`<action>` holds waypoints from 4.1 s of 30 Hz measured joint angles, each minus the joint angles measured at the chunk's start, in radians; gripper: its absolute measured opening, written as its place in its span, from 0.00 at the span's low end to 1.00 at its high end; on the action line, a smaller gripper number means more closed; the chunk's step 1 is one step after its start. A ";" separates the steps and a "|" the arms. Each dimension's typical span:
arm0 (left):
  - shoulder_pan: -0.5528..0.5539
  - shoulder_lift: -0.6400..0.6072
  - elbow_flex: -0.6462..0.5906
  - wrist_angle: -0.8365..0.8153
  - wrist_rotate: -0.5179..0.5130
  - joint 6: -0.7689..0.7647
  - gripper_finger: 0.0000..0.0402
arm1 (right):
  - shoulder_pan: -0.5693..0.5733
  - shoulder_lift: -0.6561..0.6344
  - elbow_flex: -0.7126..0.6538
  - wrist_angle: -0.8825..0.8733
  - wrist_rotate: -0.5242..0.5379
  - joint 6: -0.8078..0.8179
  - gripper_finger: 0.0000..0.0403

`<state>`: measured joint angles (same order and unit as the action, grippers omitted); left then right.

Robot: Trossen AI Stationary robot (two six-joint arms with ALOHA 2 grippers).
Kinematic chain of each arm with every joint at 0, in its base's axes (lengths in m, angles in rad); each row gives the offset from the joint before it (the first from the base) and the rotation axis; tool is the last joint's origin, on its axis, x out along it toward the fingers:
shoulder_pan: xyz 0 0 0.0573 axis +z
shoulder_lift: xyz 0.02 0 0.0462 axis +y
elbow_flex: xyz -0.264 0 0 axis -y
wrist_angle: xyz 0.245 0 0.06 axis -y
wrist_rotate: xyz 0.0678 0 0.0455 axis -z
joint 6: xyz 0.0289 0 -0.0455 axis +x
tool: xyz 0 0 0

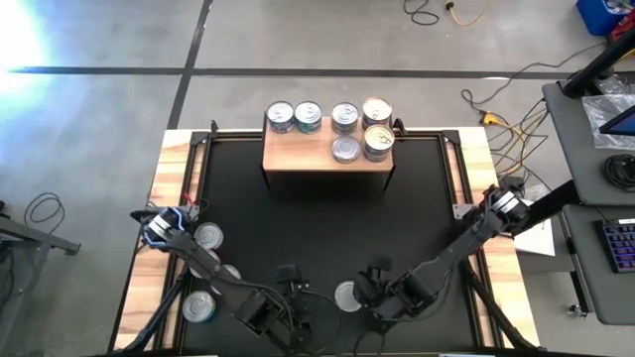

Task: Stack canned seafood by type on shelf
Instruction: Stack the green tuna can on top of the green tuna can

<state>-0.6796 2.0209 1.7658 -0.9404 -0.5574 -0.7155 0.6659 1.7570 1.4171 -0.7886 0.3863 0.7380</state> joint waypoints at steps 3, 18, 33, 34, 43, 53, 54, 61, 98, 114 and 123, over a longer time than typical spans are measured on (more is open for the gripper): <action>0.003 -0.002 -0.062 0.086 0.043 0.021 0.99 | 0.035 0.016 -0.023 -0.004 -0.007 0.064 0.76; 0.070 -0.007 -0.333 0.562 0.060 0.162 0.97 | 0.092 0.014 -0.137 -0.074 -0.027 0.294 0.82; 0.125 0.064 -0.440 0.810 0.089 0.284 0.97 | 0.078 0.014 -0.213 0.096 -0.020 0.274 0.79; 0.135 0.068 -0.440 0.813 0.101 0.306 0.97 | 0.078 0.014 -0.218 0.118 -0.022 0.266 0.79; 0.186 0.094 -0.440 0.934 0.279 0.484 0.97 | 0.054 0.014 -0.291 0.284 -0.044 0.191 0.76; 0.213 0.221 -0.352 1.067 0.267 0.486 0.98 | -0.015 0.051 -0.399 0.550 -0.038 0.161 0.73; 0.213 0.241 -0.325 1.053 0.261 0.487 0.98 | -0.018 0.052 -0.397 0.551 -0.039 0.154 0.72; 0.213 0.333 -0.151 0.943 0.275 0.564 0.98 | -0.021 0.053 -0.374 0.500 -0.074 0.090 0.75; 0.305 -0.041 -0.229 0.759 0.172 0.600 0.94 | -0.002 -0.116 -0.036 -0.083 -0.026 -0.022 0.61; 0.517 -0.447 -0.534 0.654 0.092 0.571 0.94 | -0.097 -0.352 0.038 -0.193 0.100 -0.060 0.42; 0.741 -0.472 -0.451 0.654 0.274 0.644 0.96 | -0.310 -0.482 0.051 -0.104 0.269 -0.304 0.31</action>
<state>0.0615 1.5485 1.3148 -0.2865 -0.2836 -0.0716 0.3559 1.2753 1.4677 -0.8923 0.6554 0.4344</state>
